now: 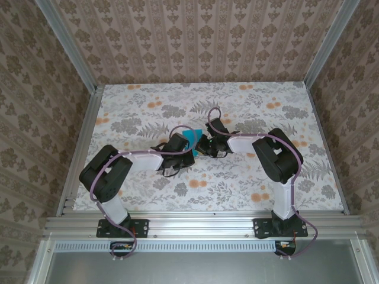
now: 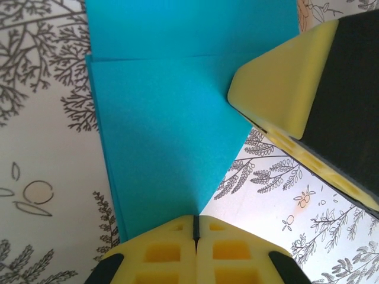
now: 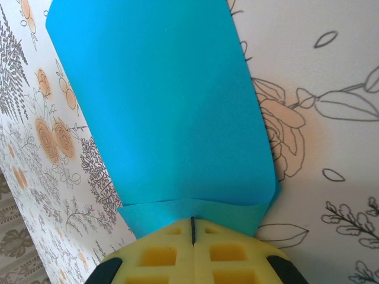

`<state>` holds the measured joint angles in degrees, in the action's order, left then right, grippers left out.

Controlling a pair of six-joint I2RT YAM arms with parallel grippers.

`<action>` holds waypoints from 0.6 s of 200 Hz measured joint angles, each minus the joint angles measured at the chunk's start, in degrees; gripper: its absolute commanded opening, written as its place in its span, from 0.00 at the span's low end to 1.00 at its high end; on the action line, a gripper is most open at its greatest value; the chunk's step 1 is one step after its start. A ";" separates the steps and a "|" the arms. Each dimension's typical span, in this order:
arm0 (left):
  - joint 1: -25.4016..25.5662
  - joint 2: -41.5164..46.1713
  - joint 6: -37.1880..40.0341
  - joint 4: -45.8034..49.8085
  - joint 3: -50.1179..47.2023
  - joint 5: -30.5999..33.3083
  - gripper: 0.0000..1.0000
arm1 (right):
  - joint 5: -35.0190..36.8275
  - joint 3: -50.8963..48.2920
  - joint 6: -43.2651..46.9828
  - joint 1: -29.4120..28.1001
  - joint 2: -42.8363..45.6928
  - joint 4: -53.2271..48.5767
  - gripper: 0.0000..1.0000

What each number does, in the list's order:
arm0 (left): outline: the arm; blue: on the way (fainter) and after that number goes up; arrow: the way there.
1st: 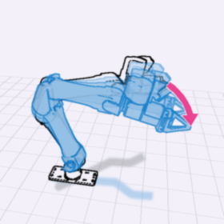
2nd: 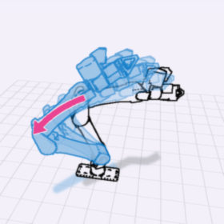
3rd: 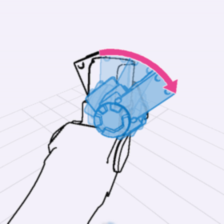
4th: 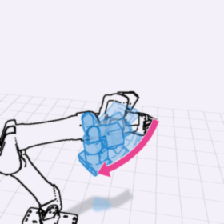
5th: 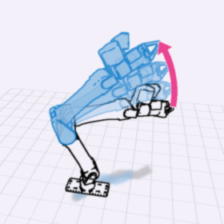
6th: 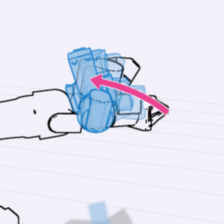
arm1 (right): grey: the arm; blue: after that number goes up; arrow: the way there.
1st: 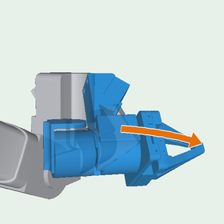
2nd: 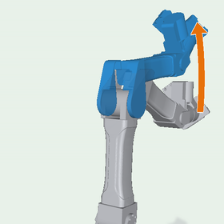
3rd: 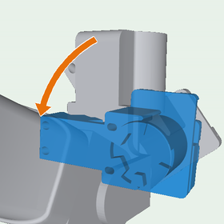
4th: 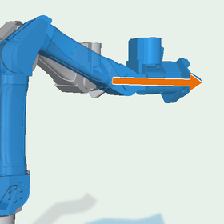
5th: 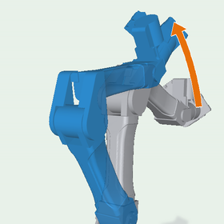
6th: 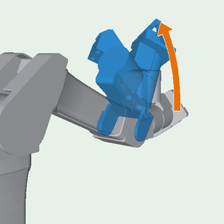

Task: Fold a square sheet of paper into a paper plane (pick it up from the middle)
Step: Third fold the triangle at the center of the table.

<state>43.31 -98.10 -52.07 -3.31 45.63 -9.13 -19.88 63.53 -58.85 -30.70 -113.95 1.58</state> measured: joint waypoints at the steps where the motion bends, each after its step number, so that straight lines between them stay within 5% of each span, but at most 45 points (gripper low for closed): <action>1: 0.00 0.07 -0.07 -0.15 -0.13 0.02 0.03 | 0.00 0.00 0.02 0.00 0.00 0.00 0.06; 56: -0.66 2.86 -2.60 -7.04 -6.23 -0.68 0.02 | 0.00 0.17 1.66 0.07 0.02 -0.26 0.05; 120: -1.03 5.11 -2.56 -2.40 -3.74 -1.49 0.11 | 0.00 0.15 1.68 0.26 0.00 -0.24 0.06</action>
<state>42.28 -92.99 -54.63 -5.72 41.89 -10.61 -19.88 63.68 -57.17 -30.44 -113.95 1.34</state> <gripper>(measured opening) 0.108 0.057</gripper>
